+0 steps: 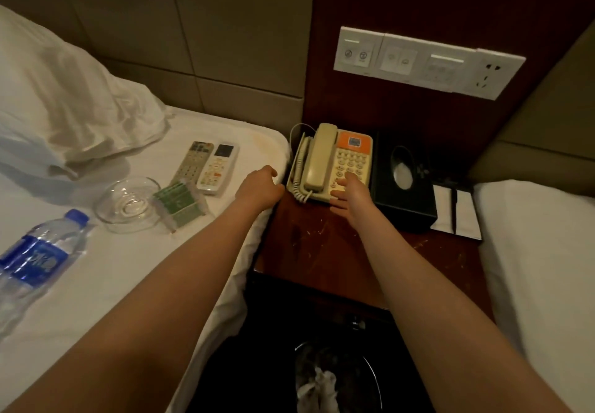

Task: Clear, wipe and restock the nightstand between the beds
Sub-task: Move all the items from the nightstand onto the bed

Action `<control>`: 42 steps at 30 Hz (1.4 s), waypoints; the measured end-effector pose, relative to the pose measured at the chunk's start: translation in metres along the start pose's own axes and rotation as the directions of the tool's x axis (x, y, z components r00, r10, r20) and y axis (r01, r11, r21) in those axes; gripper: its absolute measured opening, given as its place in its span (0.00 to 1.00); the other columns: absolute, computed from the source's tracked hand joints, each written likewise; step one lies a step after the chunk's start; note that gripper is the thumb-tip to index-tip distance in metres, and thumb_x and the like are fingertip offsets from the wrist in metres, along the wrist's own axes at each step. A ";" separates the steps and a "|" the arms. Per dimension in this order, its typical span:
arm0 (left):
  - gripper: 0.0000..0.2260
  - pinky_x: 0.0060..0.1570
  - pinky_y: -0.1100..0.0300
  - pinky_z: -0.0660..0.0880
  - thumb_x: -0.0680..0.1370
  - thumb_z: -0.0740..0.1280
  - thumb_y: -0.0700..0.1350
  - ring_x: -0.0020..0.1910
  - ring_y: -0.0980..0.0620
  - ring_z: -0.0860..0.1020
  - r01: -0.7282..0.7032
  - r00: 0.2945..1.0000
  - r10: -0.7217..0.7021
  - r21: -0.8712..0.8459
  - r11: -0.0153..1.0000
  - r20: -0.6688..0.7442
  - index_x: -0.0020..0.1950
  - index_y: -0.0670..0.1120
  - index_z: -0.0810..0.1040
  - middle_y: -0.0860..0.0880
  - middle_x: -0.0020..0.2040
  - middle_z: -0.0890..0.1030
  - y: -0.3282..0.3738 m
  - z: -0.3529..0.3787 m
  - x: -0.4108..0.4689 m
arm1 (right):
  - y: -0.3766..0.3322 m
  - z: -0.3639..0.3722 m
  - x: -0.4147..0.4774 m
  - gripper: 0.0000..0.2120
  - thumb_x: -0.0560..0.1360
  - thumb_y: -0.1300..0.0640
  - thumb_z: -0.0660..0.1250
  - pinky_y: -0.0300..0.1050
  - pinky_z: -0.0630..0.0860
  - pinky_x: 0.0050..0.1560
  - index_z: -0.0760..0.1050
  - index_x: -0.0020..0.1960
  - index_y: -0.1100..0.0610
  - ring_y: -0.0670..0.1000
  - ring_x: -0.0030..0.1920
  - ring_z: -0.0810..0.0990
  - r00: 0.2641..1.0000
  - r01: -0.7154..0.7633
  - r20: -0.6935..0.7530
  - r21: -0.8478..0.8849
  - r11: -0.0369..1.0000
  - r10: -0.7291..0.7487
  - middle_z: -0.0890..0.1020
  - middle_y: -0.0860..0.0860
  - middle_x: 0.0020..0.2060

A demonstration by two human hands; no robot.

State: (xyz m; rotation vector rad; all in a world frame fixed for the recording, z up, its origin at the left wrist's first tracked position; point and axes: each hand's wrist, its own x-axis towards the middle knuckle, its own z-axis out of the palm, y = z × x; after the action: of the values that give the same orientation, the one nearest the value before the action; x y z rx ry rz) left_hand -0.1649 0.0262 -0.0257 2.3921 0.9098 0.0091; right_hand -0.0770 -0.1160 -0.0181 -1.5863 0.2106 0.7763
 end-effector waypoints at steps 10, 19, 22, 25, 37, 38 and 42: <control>0.18 0.61 0.53 0.66 0.81 0.55 0.42 0.66 0.36 0.68 0.090 0.995 -0.088 -0.060 0.994 0.048 0.68 0.34 0.64 0.34 0.68 0.69 0.011 0.049 0.054 | 0.001 0.001 0.061 0.15 0.80 0.56 0.53 0.52 0.77 0.50 0.76 0.56 0.59 0.56 0.48 0.76 0.971 0.147 -0.165 -0.166 0.975 -0.175 0.77 0.54 0.48; 0.15 0.61 0.50 0.67 0.82 0.54 0.40 0.63 0.36 0.72 0.044 0.997 -0.049 0.082 0.996 0.056 0.65 0.36 0.72 0.34 0.64 0.73 0.017 0.066 0.084 | 0.007 -0.004 0.078 0.12 0.80 0.60 0.54 0.39 0.72 0.35 0.74 0.45 0.55 0.48 0.37 0.76 0.932 0.282 -0.217 -0.065 0.957 -0.289 0.78 0.50 0.37; 0.14 0.59 0.50 0.70 0.80 0.56 0.36 0.63 0.36 0.72 0.109 0.994 -0.109 0.077 0.991 -0.005 0.62 0.33 0.72 0.34 0.63 0.74 0.018 0.070 0.086 | 0.003 -0.004 0.077 0.12 0.80 0.60 0.54 0.38 0.72 0.34 0.74 0.44 0.54 0.48 0.36 0.75 0.927 0.301 -0.203 -0.095 0.949 -0.315 0.78 0.52 0.40; 0.13 0.57 0.49 0.69 0.78 0.57 0.35 0.62 0.35 0.72 0.175 0.983 -0.180 -0.106 0.979 -0.044 0.62 0.31 0.69 0.33 0.63 0.73 0.023 0.072 0.084 | -0.001 -0.008 0.074 0.11 0.80 0.60 0.54 0.38 0.71 0.33 0.74 0.46 0.55 0.49 0.39 0.76 0.922 0.305 -0.197 -0.164 0.938 -0.334 0.79 0.54 0.45; 0.13 0.54 0.52 0.70 0.78 0.59 0.36 0.61 0.36 0.72 0.230 0.970 -0.241 -0.170 0.958 -0.043 0.61 0.32 0.72 0.34 0.62 0.74 0.023 0.055 0.076 | -0.005 -0.010 0.041 0.23 0.80 0.53 0.56 0.47 0.72 0.45 0.57 0.70 0.63 0.59 0.58 0.76 0.878 0.094 -0.157 -0.870 0.484 -0.453 0.75 0.60 0.60; 0.13 0.54 0.52 0.70 0.78 0.59 0.36 0.61 0.35 0.72 0.226 0.970 -0.237 -0.163 0.960 -0.054 0.60 0.32 0.72 0.33 0.62 0.74 0.020 0.053 0.075 | -0.004 -0.008 0.040 0.23 0.80 0.52 0.55 0.47 0.70 0.44 0.56 0.70 0.63 0.58 0.58 0.76 0.883 0.080 -0.150 -0.885 0.459 -0.445 0.75 0.60 0.60; 0.09 0.53 0.52 0.70 0.78 0.58 0.35 0.60 0.35 0.73 0.220 0.972 -0.230 -0.148 0.964 -0.054 0.54 0.31 0.74 0.32 0.60 0.75 0.005 0.046 0.069 | -0.002 -0.003 0.040 0.24 0.80 0.46 0.54 0.47 0.70 0.44 0.59 0.68 0.63 0.58 0.59 0.75 0.946 -0.012 -0.221 -0.754 0.656 -0.237 0.74 0.59 0.61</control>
State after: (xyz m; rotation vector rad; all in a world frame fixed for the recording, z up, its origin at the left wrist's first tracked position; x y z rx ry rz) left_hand -0.0997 0.0417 -0.0744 2.1584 1.1707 0.0686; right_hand -0.0446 -0.1061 -0.0402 -2.5007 -0.0111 0.5266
